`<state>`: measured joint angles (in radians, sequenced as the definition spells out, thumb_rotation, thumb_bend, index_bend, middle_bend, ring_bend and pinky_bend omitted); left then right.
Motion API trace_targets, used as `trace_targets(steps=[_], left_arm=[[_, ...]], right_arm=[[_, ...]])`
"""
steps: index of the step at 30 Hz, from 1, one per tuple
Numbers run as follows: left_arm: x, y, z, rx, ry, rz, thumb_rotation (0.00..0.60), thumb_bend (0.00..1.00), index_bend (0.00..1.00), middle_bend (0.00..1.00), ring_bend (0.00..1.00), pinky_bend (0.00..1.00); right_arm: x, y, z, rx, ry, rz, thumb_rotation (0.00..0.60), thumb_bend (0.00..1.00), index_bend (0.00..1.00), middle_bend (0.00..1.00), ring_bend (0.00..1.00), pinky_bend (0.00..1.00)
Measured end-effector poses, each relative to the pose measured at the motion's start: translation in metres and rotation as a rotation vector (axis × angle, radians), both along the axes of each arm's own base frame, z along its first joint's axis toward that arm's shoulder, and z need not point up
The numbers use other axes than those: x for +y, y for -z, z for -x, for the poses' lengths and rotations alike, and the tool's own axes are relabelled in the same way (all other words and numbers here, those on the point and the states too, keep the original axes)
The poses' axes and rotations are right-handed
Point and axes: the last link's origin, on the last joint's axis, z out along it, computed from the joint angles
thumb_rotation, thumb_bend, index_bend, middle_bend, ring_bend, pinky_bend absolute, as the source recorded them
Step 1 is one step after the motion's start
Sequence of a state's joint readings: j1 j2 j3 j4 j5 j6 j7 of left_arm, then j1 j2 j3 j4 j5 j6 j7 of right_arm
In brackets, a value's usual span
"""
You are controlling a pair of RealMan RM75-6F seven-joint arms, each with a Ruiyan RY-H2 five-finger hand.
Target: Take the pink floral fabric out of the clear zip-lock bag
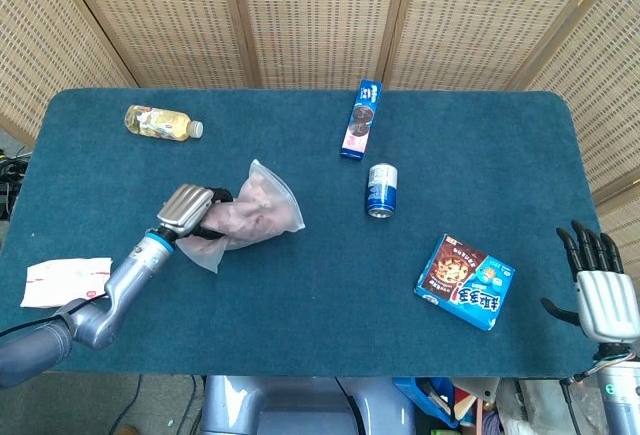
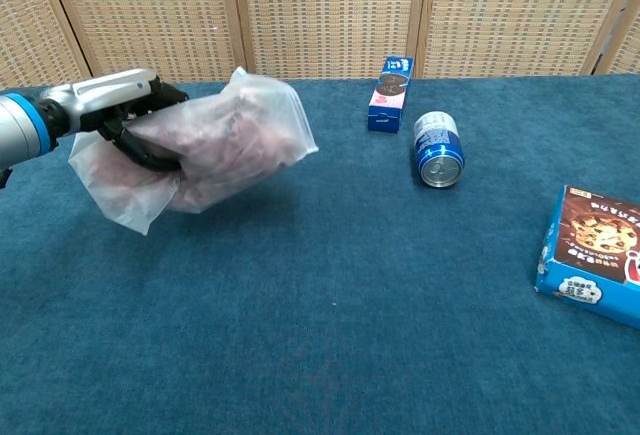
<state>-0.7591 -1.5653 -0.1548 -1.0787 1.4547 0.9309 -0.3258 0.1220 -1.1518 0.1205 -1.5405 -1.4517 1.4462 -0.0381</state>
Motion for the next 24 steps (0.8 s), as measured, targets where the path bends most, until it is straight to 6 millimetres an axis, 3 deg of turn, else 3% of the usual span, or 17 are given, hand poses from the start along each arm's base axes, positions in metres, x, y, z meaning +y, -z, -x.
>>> trace_targets(steps=[6, 8, 16, 24], left_arm=[[0.003, -0.013, -0.011, -0.116, 0.162, -0.091, 0.600, 0.35, 0.57, 0.52, 0.53, 0.63], [0.004, -0.012, -0.015, -0.129, 0.207, -0.100, 0.600, 0.36, 0.57, 0.52, 0.53, 0.63], [0.014, 0.012, -0.060, -0.214, 0.355, -0.086, 0.600, 0.37, 0.57, 0.52, 0.53, 0.63], [0.020, 0.023, -0.099, -0.261, 0.428, -0.087, 0.600, 0.39, 0.57, 0.52, 0.53, 0.63]], right_arm=[[-0.021, -0.016, -0.010, -0.110, -0.058, -0.038, 0.600, 0.00, 0.00, 0.01, 0.00, 0.00], [-0.032, -0.025, -0.016, -0.163, -0.084, -0.055, 0.600, 0.00, 0.04, 0.07, 0.00, 0.01], [-0.079, -0.052, -0.054, -0.387, -0.189, -0.135, 0.600, 0.00, 0.25, 0.31, 0.20, 0.19], [-0.116, -0.063, -0.094, -0.440, -0.240, -0.208, 0.600, 0.00, 0.29, 0.34, 0.23, 0.21]])
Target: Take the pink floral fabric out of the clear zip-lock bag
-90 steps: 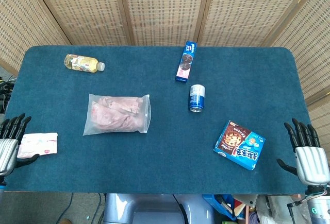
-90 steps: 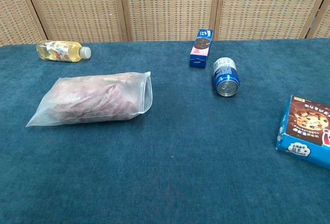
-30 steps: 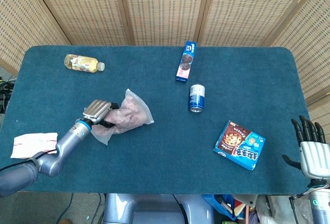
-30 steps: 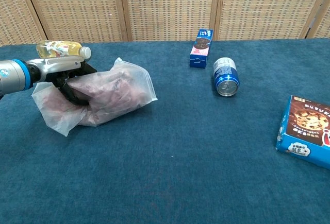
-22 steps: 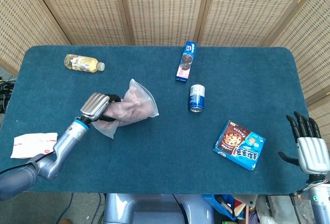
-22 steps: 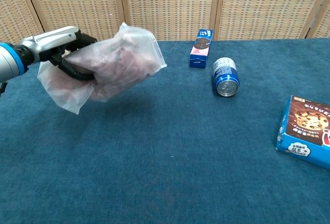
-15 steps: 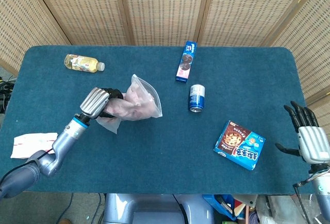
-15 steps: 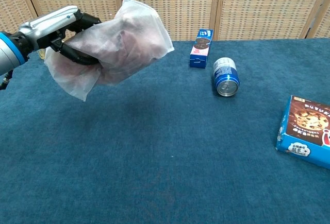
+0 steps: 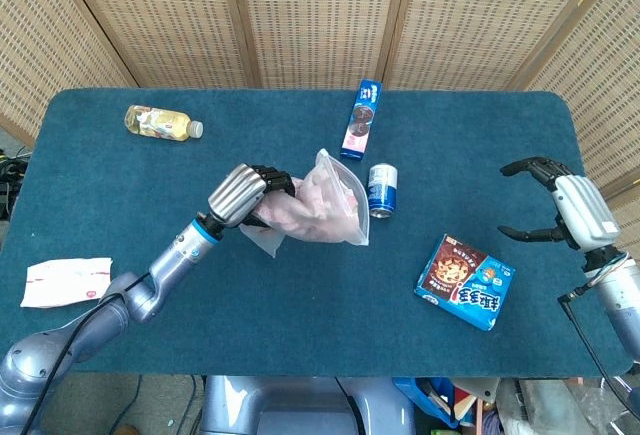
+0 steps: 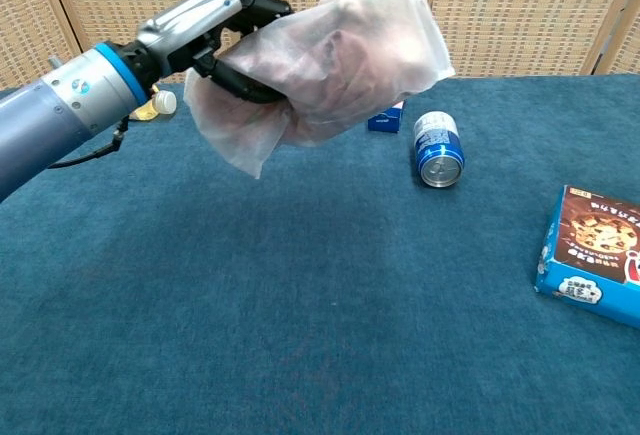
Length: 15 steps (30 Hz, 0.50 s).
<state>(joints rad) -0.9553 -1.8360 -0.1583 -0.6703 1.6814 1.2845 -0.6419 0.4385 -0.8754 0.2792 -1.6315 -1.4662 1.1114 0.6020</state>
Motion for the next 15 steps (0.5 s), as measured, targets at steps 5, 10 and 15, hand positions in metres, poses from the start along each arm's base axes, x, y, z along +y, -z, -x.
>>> trace_targets(steps=[5, 10, 15], left_arm=[[0.005, -0.003, -0.017, -0.007, 0.039, -0.009, 0.600, 0.39, 0.57, 0.52, 0.53, 0.63], [0.009, -0.014, -0.022, 0.003, 0.067, -0.028, 0.600, 0.39, 0.57, 0.52, 0.53, 0.63], [0.010, -0.019, -0.029, -0.008, 0.071, -0.027, 0.600, 0.39, 0.57, 0.52, 0.53, 0.63]], right_arm=[[-0.005, -0.001, -0.014, -0.001, -0.007, -0.009, 0.600, 0.00, 0.29, 0.34, 0.23, 0.21], [-0.004, -0.003, -0.020, 0.012, -0.019, -0.004, 0.600, 0.00, 0.29, 0.34, 0.23, 0.20], [-0.004, -0.003, -0.026, -0.001, -0.033, -0.010, 0.600, 0.00, 0.30, 0.35, 0.23, 0.21]])
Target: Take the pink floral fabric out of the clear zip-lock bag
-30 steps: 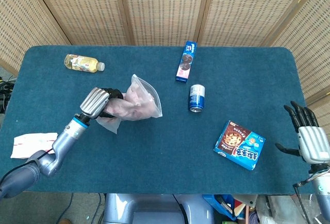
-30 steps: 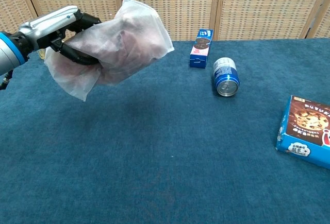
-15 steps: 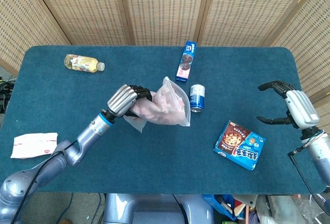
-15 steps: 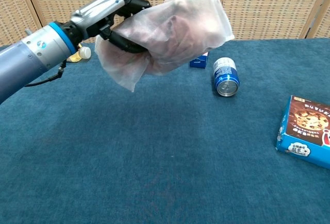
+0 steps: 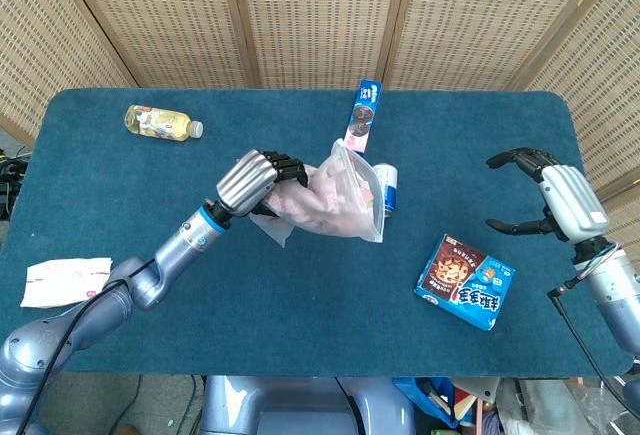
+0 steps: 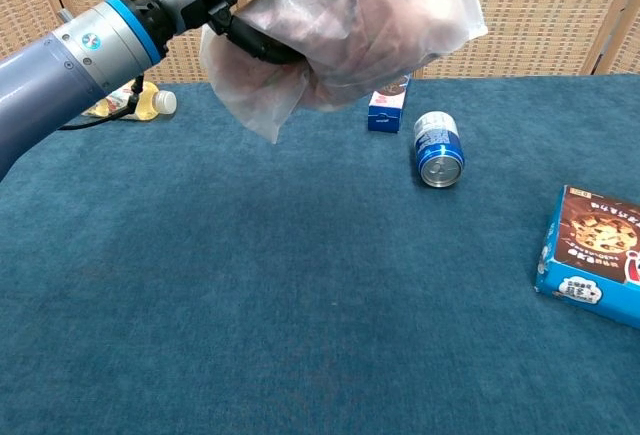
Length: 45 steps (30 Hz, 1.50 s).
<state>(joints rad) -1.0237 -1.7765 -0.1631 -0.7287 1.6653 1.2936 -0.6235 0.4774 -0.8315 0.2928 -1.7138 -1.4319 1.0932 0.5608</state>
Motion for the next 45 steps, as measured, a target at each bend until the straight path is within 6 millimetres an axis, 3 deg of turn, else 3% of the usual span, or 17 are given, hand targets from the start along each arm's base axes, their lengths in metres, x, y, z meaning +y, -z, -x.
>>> trace_targets(steps=[15, 22, 31, 45], left_arm=[[-0.003, 0.012, -0.029, 0.002, 0.027, 0.014, 0.600, 0.39, 0.57, 0.52, 0.53, 0.63], [-0.005, 0.015, -0.039, -0.016, 0.033, 0.024, 0.600, 0.39, 0.57, 0.52, 0.53, 0.63], [-0.005, 0.014, -0.044, -0.015, 0.036, 0.028, 0.600, 0.39, 0.57, 0.52, 0.53, 0.63], [-0.006, 0.016, -0.055, -0.033, 0.039, 0.042, 0.600, 0.39, 0.57, 0.52, 0.53, 0.63]], right_arm=[[-0.005, 0.017, -0.041, -0.121, -0.059, -0.107, 0.600, 0.00, 0.34, 0.39, 0.26, 0.24], [-0.009, 0.030, -0.058, -0.071, -0.109, -0.127, 0.600, 0.00, 0.34, 0.38, 0.26, 0.24], [-0.014, 0.050, -0.083, -0.056, -0.144, -0.115, 0.600, 0.00, 0.34, 0.38, 0.26, 0.24], [-0.012, 0.064, -0.104, -0.069, -0.179, -0.132, 0.600, 0.00, 0.34, 0.33, 0.26, 0.24]])
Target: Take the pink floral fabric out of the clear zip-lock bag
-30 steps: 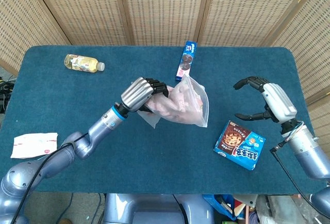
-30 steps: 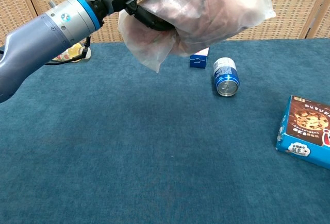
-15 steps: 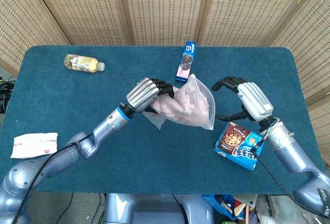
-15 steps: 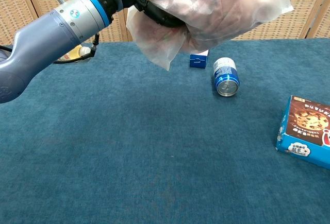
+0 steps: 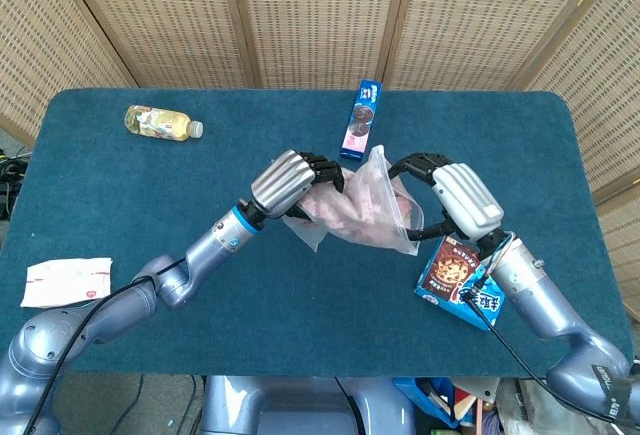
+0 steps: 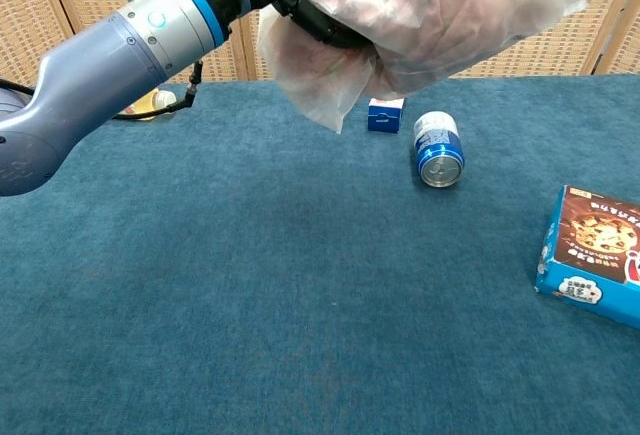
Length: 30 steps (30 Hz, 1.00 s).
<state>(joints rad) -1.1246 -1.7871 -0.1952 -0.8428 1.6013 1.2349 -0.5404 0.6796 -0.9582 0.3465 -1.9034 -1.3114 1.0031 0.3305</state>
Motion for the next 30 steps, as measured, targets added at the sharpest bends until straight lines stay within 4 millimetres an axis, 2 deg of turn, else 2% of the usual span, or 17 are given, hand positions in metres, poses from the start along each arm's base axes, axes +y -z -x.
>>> trace_targets(steps=[6, 17, 30], left_arm=[[0.000, 0.000, -0.003, -0.008, -0.008, 0.006, 0.600, 0.39, 0.57, 0.52, 0.53, 0.63], [0.003, -0.001, -0.009, -0.012, -0.017, 0.005, 0.600, 0.39, 0.57, 0.52, 0.53, 0.63], [0.002, -0.001, -0.013, -0.017, -0.015, 0.003, 0.600, 0.39, 0.57, 0.52, 0.53, 0.63]], right_arm=[[-0.001, 0.004, -0.007, -0.019, -0.004, -0.014, 0.600, 0.00, 0.34, 0.31, 0.25, 0.24], [-0.001, 0.011, -0.009, 0.020, -0.015, -0.046, 0.600, 0.00, 0.34, 0.08, 0.05, 0.05], [-0.001, 0.015, -0.018, 0.034, -0.014, -0.032, 0.600, 0.00, 0.35, 0.07, 0.04, 0.04]])
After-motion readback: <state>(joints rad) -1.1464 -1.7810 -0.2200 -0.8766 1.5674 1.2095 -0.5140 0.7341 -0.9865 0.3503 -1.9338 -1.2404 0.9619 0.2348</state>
